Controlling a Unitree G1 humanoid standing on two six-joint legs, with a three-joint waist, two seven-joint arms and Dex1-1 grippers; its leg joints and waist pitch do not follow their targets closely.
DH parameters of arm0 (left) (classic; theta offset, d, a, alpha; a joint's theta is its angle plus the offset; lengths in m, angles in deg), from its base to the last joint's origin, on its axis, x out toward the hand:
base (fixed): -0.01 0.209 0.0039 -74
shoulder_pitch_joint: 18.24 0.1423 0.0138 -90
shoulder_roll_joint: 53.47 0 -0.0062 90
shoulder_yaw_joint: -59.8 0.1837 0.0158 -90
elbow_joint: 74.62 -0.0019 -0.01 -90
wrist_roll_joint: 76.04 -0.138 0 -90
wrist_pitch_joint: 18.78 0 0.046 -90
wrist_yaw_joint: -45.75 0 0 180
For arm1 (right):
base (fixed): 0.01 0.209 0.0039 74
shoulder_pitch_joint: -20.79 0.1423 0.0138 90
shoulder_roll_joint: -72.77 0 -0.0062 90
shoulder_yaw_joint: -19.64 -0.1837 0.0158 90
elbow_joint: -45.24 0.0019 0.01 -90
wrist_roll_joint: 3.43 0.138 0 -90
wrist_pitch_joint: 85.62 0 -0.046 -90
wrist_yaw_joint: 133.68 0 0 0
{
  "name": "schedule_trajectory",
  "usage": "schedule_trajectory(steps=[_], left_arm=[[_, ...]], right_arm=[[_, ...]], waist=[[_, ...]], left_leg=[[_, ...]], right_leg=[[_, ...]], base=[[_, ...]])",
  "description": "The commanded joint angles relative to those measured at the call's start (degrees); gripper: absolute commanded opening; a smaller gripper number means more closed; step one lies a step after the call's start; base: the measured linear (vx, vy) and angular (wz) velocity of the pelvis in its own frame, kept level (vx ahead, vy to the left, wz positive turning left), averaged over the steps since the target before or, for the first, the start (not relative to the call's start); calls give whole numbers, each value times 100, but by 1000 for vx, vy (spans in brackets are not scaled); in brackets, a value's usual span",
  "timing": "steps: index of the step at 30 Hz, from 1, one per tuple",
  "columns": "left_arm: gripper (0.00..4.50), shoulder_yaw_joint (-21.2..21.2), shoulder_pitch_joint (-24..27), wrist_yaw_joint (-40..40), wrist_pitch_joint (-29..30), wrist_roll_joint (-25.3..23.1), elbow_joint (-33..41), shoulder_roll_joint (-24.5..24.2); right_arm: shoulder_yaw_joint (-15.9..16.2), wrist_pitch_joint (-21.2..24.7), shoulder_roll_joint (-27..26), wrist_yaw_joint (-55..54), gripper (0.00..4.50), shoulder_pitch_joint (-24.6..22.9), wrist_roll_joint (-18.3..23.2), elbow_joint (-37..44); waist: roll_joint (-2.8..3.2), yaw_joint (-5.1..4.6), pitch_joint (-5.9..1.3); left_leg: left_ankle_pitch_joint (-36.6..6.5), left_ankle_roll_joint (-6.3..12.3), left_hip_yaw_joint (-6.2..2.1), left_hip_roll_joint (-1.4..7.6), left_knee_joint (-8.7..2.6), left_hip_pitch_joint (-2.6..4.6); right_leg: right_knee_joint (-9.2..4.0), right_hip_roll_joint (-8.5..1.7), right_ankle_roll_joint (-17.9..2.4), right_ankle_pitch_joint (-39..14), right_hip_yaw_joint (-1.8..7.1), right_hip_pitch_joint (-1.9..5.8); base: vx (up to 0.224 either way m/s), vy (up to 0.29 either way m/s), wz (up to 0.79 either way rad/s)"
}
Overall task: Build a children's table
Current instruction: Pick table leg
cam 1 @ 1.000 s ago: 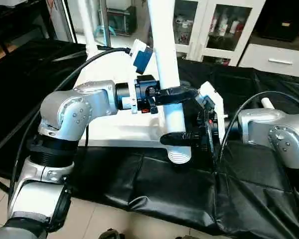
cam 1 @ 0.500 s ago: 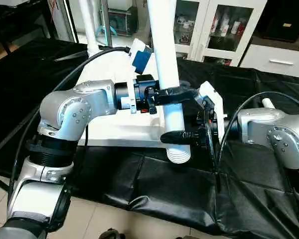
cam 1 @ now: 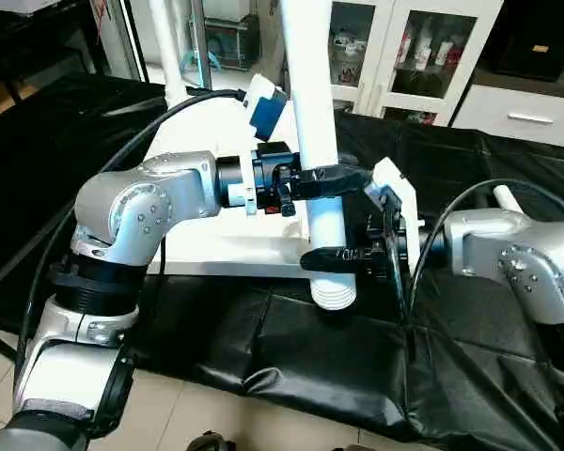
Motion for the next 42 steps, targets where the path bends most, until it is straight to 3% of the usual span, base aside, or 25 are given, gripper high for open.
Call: schedule_trajectory(steps=[1, 3, 6, 10, 13, 16, 17, 18, 19, 22, 23, 24, 26, 28, 29, 30, 31, 32, 33, 34, 35, 36, 37, 38, 42], left_arm=[[256, -8, -45, -19, 120, 174, 210, 102], [300, -104, -10, -43, 159, 243, 184, 127], [306, -161, 57, -24, 181, 300, 207, 120], [349, -249, 206, -97, 2, 207, 177, 134], [376, -402, 264, -271, -241, 45, -2, 186], [379, -567, 375, -326, -395, -5, -21, 148], [379, -592, 446, -282, -429, -16, 11, 107], [379, -601, 471, -270, -442, -17, 26, 94], [379, -646, 581, -237, -534, -4, 96, 63], [379, -748, 672, -203, -615, 117, 212, 94], [379, -845, 699, -211, -640, 196, 273, 120], [379, -929, 743, -193, -686, 247, 329, 127], [379, -924, 868, -245, -1061, -25, 281, 93], [379, -455, 944, -510, -1842, -1005, -105, -104], [379, 347, 1001, -757, -2938, -2331, -836, -444], [379, 347, 1001, -757, -2938, -2331, -836, -444], [379, 846, 1040, -686, -3552, -2966, -1212, -679], [408, 1164, 1085, -344, -3803, -3181, -1438, -844], [415, 1164, 1085, -344, -3803, -3181, -1438, -844], [415, 1264, 1123, -90, -3858, -3179, -1550, -883], [421, 1316, 1139, 155, -3926, -3152, -1670, -903], [434, 1336, 1141, 312, -4007, -3158, -1770, -902], [449, 1409, 1084, 401, -4164, -3278, -1996, -945], [449, 1464, 1021, 488, -4365, -3414, -2278, -975], [450, 1360, 907, 994, -4671, -3256, -2895, -834]], right_arm=[[-113, -59, -24, -143, 197, -55, -96, -14], [-205, -123, -62, -210, 191, -122, -108, -26], [-328, -207, -125, -334, 191, -177, -122, -38], [-668, -484, -382, -928, 189, -211, -326, -243], [-872, -713, -539, -1416, 189, -182, -578, -607], [-1144, -950, -718, -1850, 189, -131, -696, -927], [-1215, -1017, -763, -1963, 189, -127, -721, -1002], [-1238, -1028, -778, -2002, 189, -130, -728, -1021], [-1305, -1088, -815, -2127, 188, -157, -763, -1082], [-1358, -1125, -802, -2228, 187, -242, -801, -1109], [-1397, -1178, -830, -2317, 187, -299, -828, -1109], [-1445, -1240, -869, -2418, 187, -356, -854, -1114], [-1541, -1512, -940, -2598, 187, -462, -960, -1131], [-1616, -1781, -963, -2630, 187, -552, -1029, -1122], [-1587, -2254, -951, -2334, 187, -723, -1124, -1031], [-1587, -2254, -951, -2334, 187, -723, -1124, -1031], [-1528, -2323, -920, -2225, 187, -820, -1180, -929], [-1504, -2232, -871, -2136, 187, -884, -1154, -840], [-1504, -2232, -871, -2136, 187, -884, -1154, -840], [-1538, -2192, -859, -2125, 187, -920, -1098, -816], [-1599, -2162, -870, -2179, 186, -938, -1059, -810], [-1640, -2169, -879, -2232, 186, -944, -1036, -821], [-1655, -2163, -902, -2246, 186, -946, -996, -817], [-1645, -2182, -932, -2226, 186, -961, -970, -794], [-1611, -2153, -970, -2079, 186, -1015, -898, -607]], waist=[[-44, -1, -417], [-59, 5, -420], [-35, 4, -416], [-16, -22, -418], [-55, -33, -409], [-27, -40, -412], [103, -23, -414], [62, -46, -412], [60, -33, -425], [51, -49, -443], [88, -50, -442], [72, -58, -439], [74, -79, -426], [49, -82, -413], [56, -67, -401], [56, -67, -401], [37, -98, -406], [41, -109, -421], [58, -104, -420], [-63, -109, -437], [-3, -101, -443], [10, -120, -437], [-103, -105, -448], [-16, -136, -432], [-54, -157, -428]], left_leg=[[-1221, -222, -9, 109, -424, 91], [-1208, -206, -10, 108, -424, 91], [-1217, -208, -12, 105, -423, 95], [-1291, -258, -20, 103, -435, 89], [-1351, -276, -11, 94, -441, 84], [-1412, -350, -15, 92, -447, 100], [-1451, -390, -29, 89, -447, 122], [-1447, -411, -16, 91, -448, 126], [-1490, -440, -6, 77, -437, 149], [-1308, -342, -21, 76, -446, 98], [-1303, -335, -19, 80, -441, 105], [-1293, -318, -11, 85, -439, 101], [-1368, -294, -9, 81, -445, 84], [-1512, -243, -20, 84, -463, 87], [-1711, -228, -47, 90, -489, 101], [-1711, -228, -47, 90, -489, 101], [-1817, -267, -64, 77, -500, 99], [-1747, -302, -63, 93, -506, 102], [-1693, -304, -74, 94, -515, 100], [-1476, -264, -61, 105, -505, 66], [-1412, -268, -50, 117, -504, 91], [-1365, -272, -41, 121, -501, 87], [-1224, -218, -35, 132, -496, 73], [-1274, -217, -17, 130, -486, 99], [-1382, -166, 0, 108, -482, 98]], right_leg=[[-353, -134, -1091, -1550, 76, 278], [-352, -135, -1095, -1563, 71, 280], [-357, -132, -1079, -1614, 72, 268], [-374, -130, -1031, -1712, 67, 255], [-402, -125, -950, -1816, 70, 250], [-401, -125, -906, -1908, 65, 230], [-387, -128, -916, -1888, 69, 216], [-420, -120, -915, -1858, 72, 200], [-408, -93, -954, -1743, 64, 198], [-345, -96, -1054, -1272, 52, 278], [-341, -98, -1080, -1231, 56, 269], [-351, -102, -1102, -1190, 58, 269], [-380, -107, -1115, -1266, 55, 276], [-438, -96, -950, -1593, 53, 276], [-499, -93, -559, -2085, 55, 238], [-499, -93, -559, -2085, 55, 238], [-540, -105, -202, -2498, 58, 226], [-506, -116, -153, -2445, 74, 216], [-492, -125, -213, -2380, 71, 217], [-425, -140, -391, -2124, 75, 243], [-417, -147, -515, -1993, 82, 217], [-412, -143, -626, -1844, 82, 202], [-350, -154, -806, -1618, 71, 233], [-356, -138, -909, -1470, 81, 194], [-382, -153, -973, -1459, 86, 225]], base=[[0, 0, 0], [0, 0, 0], [0, 0, 0], [0, 0, 0], [0, 0, 0], [0, 0, 0], [0, 0, 0], [0, 0, 0], [0, 0, 0], [0, 0, 0], [0, 0, 0], [0, 0, 0], [0, 0, 0], [0, 0, 0], [0, 0, 0], [0, 0, 0], [0, 0, 0], [0, 0, 0], [0, 0, 0], [0, 0, 0], [0, 0, 0], [0, 0, 0], [0, 0, 0], [0, 0, 0], [0, 0, 0]])
